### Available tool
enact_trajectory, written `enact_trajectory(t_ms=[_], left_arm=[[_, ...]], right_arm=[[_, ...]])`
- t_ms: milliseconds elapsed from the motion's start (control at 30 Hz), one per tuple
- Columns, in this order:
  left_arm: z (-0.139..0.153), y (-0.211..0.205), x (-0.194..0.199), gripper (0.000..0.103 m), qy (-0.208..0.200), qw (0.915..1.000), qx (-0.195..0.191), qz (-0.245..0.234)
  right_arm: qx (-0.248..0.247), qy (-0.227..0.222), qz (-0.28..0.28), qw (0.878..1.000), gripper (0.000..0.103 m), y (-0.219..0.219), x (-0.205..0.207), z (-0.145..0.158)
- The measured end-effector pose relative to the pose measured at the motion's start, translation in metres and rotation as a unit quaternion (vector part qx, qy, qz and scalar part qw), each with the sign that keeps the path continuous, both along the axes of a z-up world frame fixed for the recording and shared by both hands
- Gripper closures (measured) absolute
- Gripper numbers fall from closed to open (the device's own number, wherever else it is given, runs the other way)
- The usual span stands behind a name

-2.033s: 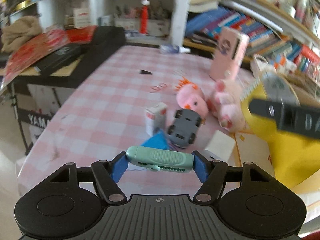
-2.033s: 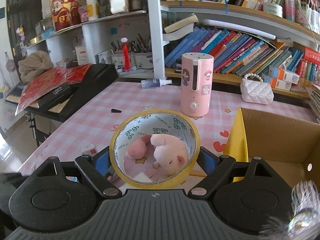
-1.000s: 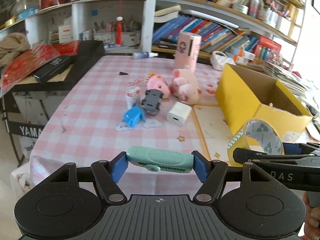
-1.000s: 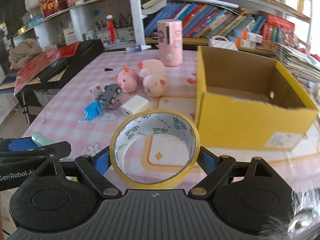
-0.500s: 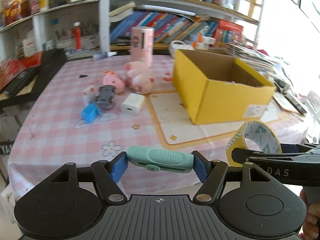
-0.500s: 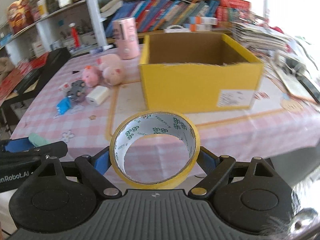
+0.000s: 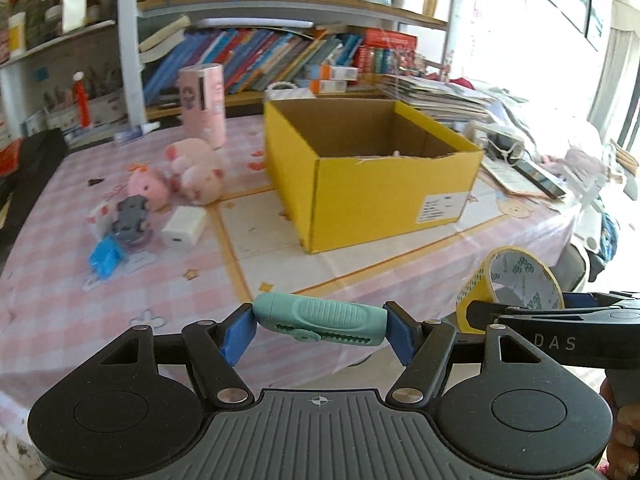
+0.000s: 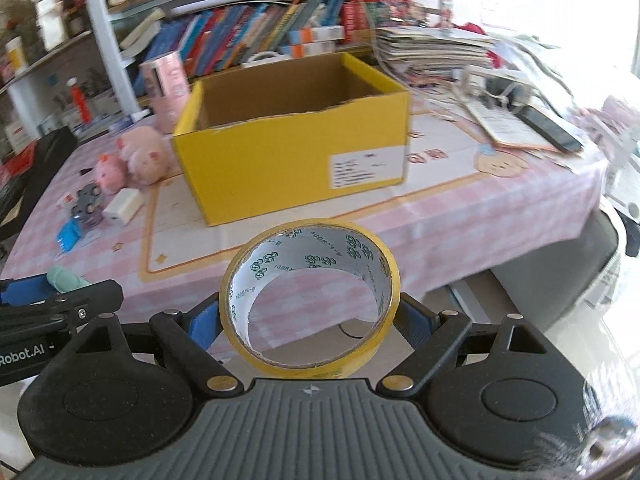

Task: Organize objects
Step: 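Carry the tape roll with the right tool toward the cardboard box while the left tool holds the mint-green object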

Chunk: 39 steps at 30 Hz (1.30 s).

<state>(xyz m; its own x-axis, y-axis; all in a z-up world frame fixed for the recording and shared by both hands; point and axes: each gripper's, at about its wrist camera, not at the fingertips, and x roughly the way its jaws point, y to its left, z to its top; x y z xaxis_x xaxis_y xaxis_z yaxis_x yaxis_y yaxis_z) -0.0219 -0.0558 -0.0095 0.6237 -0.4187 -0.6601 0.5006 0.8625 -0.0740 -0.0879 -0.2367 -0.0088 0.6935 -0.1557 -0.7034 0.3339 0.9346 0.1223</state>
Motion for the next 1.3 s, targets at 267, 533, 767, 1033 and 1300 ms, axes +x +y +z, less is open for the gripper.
enact_trajectory(t_ms=[267,533,767,1033,1300], left_arm=[[-0.001,-0.017,0.001,0.034,0.001,0.9998,-0.004,-0.021],[0.001,-0.019,0.005,0.034,-0.003,0.9999,-0.006,-0.014],[0.002,-0.021,0.008,0.034,-0.004,1.0000,-0.006,-0.006],[0.004,-0.027,0.014,0.034,-0.009,0.9999,-0.004,-0.006],[0.006,-0.033,0.022,0.034,-0.014,0.9999,-0.005,-0.007]], right_arm=[[-0.005,0.006,-0.020,1.000,0.016,-0.014,-0.006,-0.002],[-0.008,0.001,-0.016,1.000,0.016,-0.019,-0.002,0.002],[-0.010,0.001,-0.005,1.000,0.016,-0.021,0.005,0.003],[-0.010,-0.002,-0.001,1.000,0.016,-0.025,0.013,0.005],[-0.012,-0.002,0.000,1.000,0.016,-0.031,0.023,0.009]])
